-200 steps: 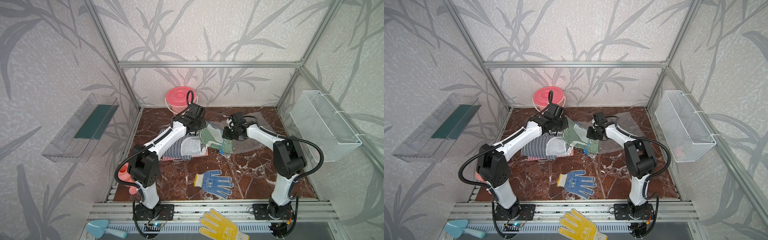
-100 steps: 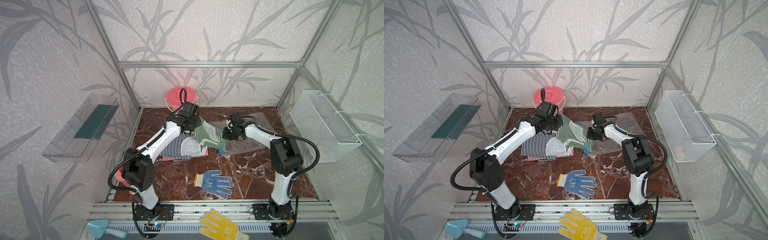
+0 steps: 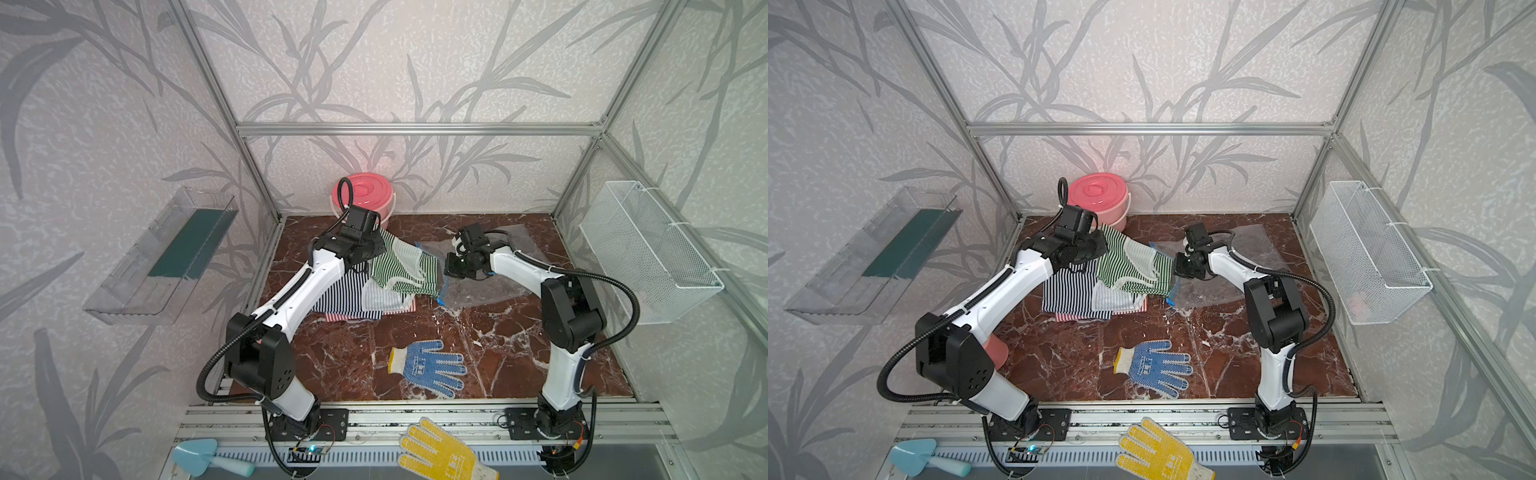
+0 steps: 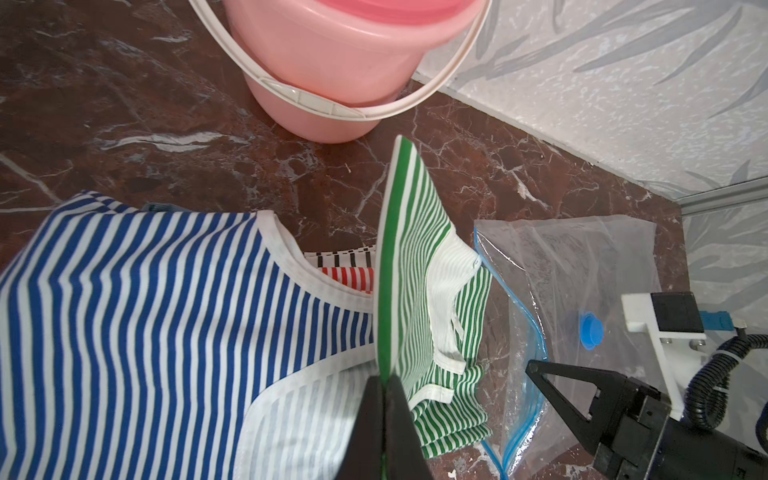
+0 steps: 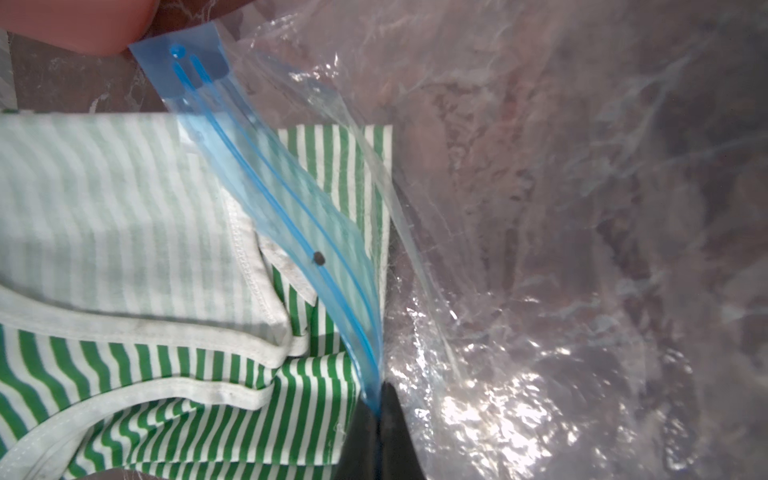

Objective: Take the tank top out of the vacuum bag
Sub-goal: Take out the tank top from the vacuum bag, then place the vacuum bag at the center of the board.

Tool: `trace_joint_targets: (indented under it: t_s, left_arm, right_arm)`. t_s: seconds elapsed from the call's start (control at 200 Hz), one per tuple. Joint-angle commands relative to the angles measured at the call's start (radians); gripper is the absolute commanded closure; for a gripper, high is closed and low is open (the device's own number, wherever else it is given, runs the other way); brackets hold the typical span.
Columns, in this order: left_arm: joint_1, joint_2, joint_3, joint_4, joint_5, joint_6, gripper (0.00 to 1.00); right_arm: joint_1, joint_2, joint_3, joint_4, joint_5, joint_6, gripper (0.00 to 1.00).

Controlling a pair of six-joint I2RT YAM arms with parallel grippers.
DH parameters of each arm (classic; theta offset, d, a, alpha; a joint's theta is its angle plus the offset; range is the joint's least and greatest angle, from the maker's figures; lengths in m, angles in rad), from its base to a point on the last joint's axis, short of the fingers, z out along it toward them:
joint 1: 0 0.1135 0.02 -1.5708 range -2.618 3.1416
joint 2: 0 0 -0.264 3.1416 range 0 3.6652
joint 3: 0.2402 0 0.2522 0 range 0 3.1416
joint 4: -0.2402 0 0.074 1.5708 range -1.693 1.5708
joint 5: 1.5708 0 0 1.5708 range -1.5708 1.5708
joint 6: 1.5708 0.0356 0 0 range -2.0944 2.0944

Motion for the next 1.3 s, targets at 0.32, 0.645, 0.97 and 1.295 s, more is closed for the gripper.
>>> trace_joint_targets:
  t_s: [0.32,0.645,0.97,1.295]
  left_arm:
    - [0.059,-0.106,-0.004,-0.066,-0.073,0.022,1.0]
    - [0.1,-0.172,-0.019,-0.109,-0.101,0.06,1.0]
    - [0.159,-0.243,-0.112,-0.128,-0.111,0.063,1.0]
    - [0.247,-0.243,-0.279,-0.085,-0.146,0.029,1.0]
  right_arm:
    - [0.01,0.016,0.045,-0.058,0.054,-0.042,1.0]
    - [0.011,0.043,0.074,-0.055,0.034,-0.044,1.0]
    - [0.01,0.052,0.105,-0.076,0.047,-0.059,1.0]
    - [0.011,0.057,0.119,-0.096,0.054,-0.069,1.0]
